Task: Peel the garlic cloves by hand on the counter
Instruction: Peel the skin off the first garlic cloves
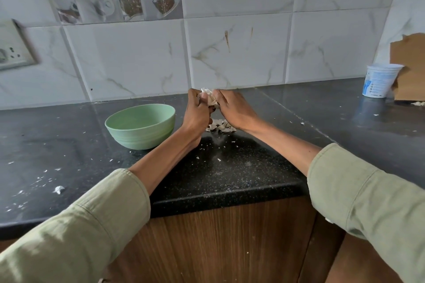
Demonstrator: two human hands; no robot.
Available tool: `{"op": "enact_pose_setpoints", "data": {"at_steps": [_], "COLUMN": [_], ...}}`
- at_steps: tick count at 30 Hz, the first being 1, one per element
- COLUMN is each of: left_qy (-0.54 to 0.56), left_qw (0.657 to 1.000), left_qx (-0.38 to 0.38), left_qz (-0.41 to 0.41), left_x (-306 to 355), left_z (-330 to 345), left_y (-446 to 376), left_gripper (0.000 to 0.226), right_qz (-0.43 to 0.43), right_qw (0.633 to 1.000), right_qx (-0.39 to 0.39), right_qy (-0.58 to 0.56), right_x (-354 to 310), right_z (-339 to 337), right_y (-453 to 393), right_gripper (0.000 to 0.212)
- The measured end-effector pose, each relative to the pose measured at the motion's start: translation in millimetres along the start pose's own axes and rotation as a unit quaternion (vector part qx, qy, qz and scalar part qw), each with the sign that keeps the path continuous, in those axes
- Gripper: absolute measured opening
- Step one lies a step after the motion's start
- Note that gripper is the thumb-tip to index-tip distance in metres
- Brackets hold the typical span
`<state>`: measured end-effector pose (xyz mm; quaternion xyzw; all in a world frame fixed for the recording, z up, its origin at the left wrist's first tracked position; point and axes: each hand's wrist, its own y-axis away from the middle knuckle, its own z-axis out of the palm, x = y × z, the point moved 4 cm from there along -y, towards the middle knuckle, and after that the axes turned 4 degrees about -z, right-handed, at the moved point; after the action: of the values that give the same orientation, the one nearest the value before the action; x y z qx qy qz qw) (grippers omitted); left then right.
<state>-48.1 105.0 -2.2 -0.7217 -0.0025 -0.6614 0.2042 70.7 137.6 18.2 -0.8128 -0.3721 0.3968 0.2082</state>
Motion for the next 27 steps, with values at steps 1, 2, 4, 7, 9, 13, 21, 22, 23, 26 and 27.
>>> {"op": "enact_pose_setpoints", "data": {"at_steps": [1, 2, 4, 7, 9, 13, 21, 22, 23, 26, 27], "left_qy": [0.006, 0.007, -0.005, -0.026, -0.036, -0.046, -0.083, -0.085, -0.084, -0.076, -0.075], "left_qw": [1.000, 1.000, 1.000, 0.999, 0.999, 0.999, 0.996, 0.996, 0.996, 0.996, 0.996], "left_qx": [-0.002, -0.006, -0.017, -0.019, -0.017, 0.000, 0.025, 0.031, 0.036, 0.041, 0.043], "left_qz": [-0.007, -0.013, -0.020, -0.019, -0.017, -0.025, 0.005, 0.007, 0.007, 0.002, 0.000], "left_x": [-0.1, -0.7, -2.1, -3.1, -3.2, -5.4, -8.0, -7.6, -7.4, -6.8, -7.2], "left_z": [-0.5, -0.9, -1.7, -1.5, -1.3, -6.7, -10.6, -10.9, -11.2, -10.6, -10.6], "left_y": [-0.3, -0.6, -0.8, -2.3, -4.2, -4.8, -8.1, -8.7, -9.4, -10.8, -11.0], "left_gripper": [0.020, 0.021, 0.020, 0.017, 0.015, 0.018, 0.018, 0.021, 0.023, 0.028, 0.028], "right_qz": [0.012, 0.025, 0.049, 0.066, 0.066, 0.063, 0.004, 0.002, 0.005, 0.005, 0.010], "right_qw": [1.000, 0.999, 0.998, 0.997, 0.996, 0.994, 0.988, 0.988, 0.987, 0.984, 0.984], "right_qx": [0.001, -0.002, -0.025, -0.047, -0.056, -0.084, -0.126, -0.129, -0.136, -0.156, -0.158], "right_qy": [-0.014, -0.024, -0.028, -0.016, -0.014, 0.007, 0.090, 0.089, 0.088, 0.083, 0.082], "right_x": [0.9, 3.1, 6.7, 10.6, 11.5, 20.3, 25.0, 24.7, 23.8, 20.3, 18.2], "right_z": [-0.5, -0.4, -0.3, -3.5, -7.9, -9.9, -10.7, -11.8, -12.9, -15.9, -16.4], "right_y": [-0.8, -2.0, -4.0, -8.1, -9.3, -9.1, -11.2, -10.6, -9.8, -8.6, -8.1], "right_gripper": [0.045, 0.044, 0.042, 0.044, 0.042, 0.042, 0.039, 0.039, 0.037, 0.028, 0.030]}}
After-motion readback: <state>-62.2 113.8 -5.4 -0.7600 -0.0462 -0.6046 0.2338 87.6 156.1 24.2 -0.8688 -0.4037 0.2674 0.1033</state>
